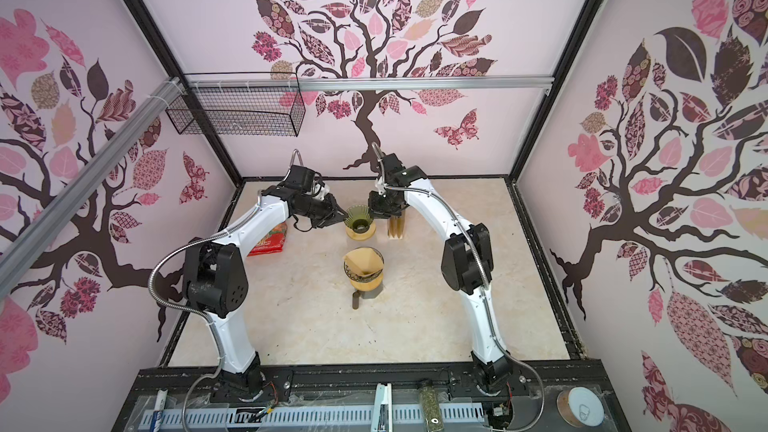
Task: Place the coffee filter in the dripper
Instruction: 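Hold the green dripper with both grippers and seat it in the lid ring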
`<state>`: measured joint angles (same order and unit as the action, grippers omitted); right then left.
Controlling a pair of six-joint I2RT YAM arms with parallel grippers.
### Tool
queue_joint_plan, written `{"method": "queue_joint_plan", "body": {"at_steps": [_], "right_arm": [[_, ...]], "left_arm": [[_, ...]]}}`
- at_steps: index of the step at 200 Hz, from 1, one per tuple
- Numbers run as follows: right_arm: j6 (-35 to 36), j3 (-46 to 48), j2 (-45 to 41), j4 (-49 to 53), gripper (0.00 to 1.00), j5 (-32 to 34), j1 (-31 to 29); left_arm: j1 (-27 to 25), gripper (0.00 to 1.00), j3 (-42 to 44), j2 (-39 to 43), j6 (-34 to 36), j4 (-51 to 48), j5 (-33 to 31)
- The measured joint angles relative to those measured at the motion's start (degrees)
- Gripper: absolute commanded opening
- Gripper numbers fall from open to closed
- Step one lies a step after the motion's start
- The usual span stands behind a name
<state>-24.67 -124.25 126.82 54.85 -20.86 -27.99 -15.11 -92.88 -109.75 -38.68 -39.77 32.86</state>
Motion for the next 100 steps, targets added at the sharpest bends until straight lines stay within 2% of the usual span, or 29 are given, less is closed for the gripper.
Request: {"method": "queue_joint_plan", "body": {"at_steps": [100], "right_arm": [[-0.1, 0.6, 0.0, -1.8, 0.00, -0.1, 0.0]], "left_arm": [[0.0, 0.05, 0.4, 0.2, 1.1, -0.1, -0.2]]}}
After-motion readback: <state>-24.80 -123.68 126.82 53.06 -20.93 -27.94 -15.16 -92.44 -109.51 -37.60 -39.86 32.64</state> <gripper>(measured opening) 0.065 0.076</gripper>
